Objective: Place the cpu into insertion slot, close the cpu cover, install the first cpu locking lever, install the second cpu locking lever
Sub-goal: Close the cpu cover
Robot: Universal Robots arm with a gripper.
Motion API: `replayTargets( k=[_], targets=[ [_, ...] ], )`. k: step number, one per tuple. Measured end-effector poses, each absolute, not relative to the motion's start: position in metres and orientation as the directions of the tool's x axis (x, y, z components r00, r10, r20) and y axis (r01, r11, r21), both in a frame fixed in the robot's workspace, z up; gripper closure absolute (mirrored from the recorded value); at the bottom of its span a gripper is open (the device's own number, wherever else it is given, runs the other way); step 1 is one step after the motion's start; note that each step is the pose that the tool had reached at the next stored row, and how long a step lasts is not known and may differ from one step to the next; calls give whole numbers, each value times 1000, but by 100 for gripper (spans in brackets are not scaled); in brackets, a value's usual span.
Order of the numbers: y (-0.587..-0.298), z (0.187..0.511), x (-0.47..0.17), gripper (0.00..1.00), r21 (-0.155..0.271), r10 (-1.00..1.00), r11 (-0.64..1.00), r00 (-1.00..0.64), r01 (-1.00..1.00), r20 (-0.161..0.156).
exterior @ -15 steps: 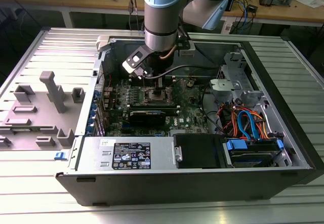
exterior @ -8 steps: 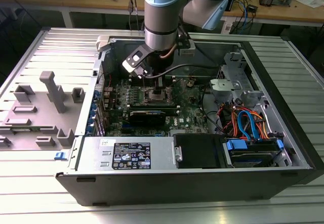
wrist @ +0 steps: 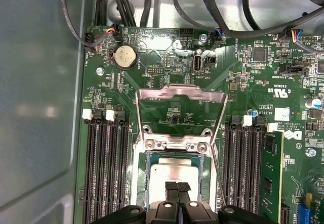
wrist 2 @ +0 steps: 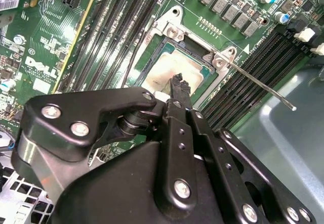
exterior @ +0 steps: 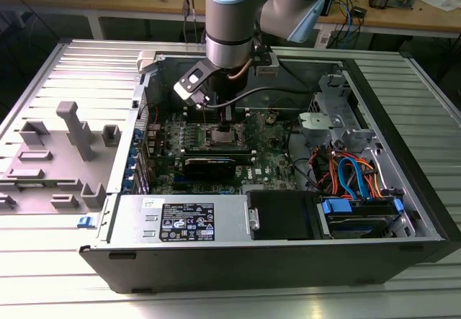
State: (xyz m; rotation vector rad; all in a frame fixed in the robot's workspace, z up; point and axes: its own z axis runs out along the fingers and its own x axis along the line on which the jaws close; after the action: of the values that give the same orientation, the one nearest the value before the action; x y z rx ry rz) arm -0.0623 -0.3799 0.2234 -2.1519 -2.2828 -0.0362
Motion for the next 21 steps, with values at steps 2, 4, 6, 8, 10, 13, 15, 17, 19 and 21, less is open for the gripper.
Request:
replayTargets(
  k=[2,4,6,8,10,13,15,17,19,21],
  targets=[
    [-380,227,-62,89,14,998,59,-59,998,19],
    [-380,227,-62,89,14,998,59,-59,998,19],
    [-380,227,-62,89,14,998,59,-59,998,19],
    [-380,228,-62,89,14,998,59,-59,998,19],
    [-380,228,-62,89,14,998,59,-59,998,18],
    [-380,231,-62,89,14,998,59,-59,998,19],
    [-380,235,-62,89,14,998,59,-59,998,19],
    [-380,238,-62,89,14,998,59,-59,998,19],
    [-380,241,-62,89,14,998,59,-59,998,19],
    [-380,243,-62,89,14,998,59,-59,998,19]
  ],
)
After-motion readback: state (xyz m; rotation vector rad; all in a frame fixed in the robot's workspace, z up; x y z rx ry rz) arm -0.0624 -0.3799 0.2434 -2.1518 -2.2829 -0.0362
